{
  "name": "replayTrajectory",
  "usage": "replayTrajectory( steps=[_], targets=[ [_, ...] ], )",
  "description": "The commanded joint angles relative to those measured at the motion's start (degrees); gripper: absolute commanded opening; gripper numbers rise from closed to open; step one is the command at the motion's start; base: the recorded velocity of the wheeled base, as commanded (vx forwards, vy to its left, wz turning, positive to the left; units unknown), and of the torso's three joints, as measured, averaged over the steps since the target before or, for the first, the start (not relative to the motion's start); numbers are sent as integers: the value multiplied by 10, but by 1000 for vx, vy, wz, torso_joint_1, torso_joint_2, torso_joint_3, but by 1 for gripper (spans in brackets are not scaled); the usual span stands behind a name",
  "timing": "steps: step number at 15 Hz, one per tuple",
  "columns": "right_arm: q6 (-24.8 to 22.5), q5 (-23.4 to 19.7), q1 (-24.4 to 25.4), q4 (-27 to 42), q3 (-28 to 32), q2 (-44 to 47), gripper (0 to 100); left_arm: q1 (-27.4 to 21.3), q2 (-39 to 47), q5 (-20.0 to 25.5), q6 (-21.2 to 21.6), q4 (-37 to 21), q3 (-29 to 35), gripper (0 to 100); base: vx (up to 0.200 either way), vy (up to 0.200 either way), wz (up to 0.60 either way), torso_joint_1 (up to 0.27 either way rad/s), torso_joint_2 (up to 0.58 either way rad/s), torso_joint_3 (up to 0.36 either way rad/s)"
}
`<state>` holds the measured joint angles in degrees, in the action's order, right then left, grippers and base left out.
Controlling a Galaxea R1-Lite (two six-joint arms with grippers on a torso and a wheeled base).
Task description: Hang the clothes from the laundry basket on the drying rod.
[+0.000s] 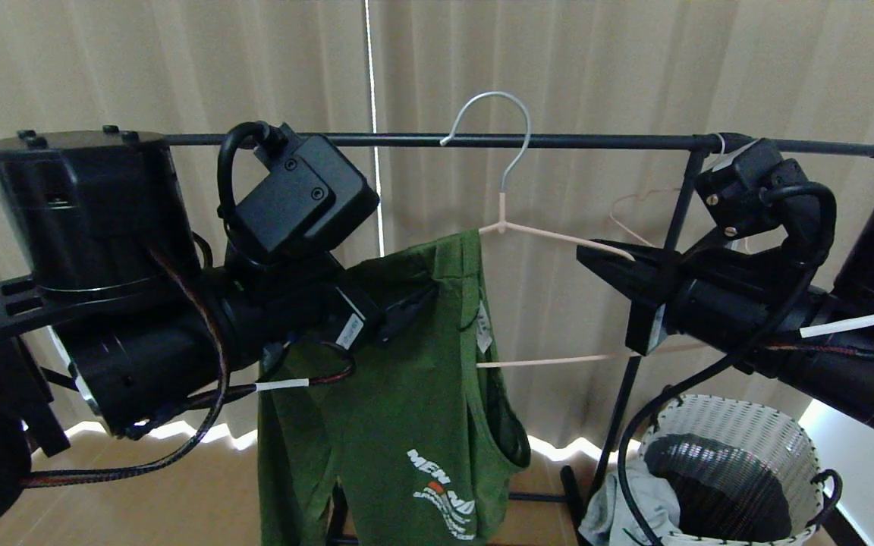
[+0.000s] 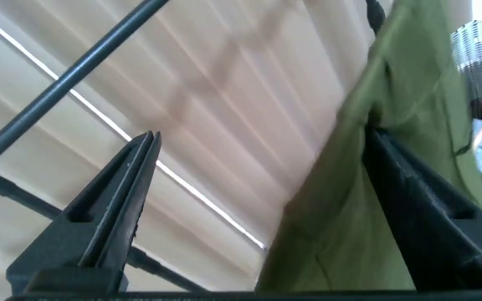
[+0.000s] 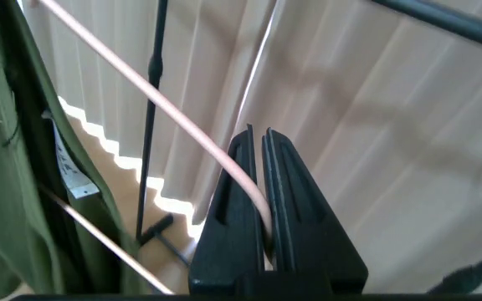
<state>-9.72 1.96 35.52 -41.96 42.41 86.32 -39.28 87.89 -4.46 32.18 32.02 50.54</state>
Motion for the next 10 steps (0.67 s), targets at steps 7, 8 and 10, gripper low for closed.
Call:
replayTrajectory(
  steps=[7,8,10],
  targets=[
    [0,-1,0,-18,-11,-5,0,1,0,-1,1,0,-6,0,0,0,0,0,0,0],
    [0,-1,0,-18,-11,-5,0,1,-1,-1,0,0,-7,0,0,0,0,0,0,0],
    [0,0,0,-23,-12,-5,0,1,-3,-3,-1,11,-19,0,0,0,0,0,0,0]
  ],
)
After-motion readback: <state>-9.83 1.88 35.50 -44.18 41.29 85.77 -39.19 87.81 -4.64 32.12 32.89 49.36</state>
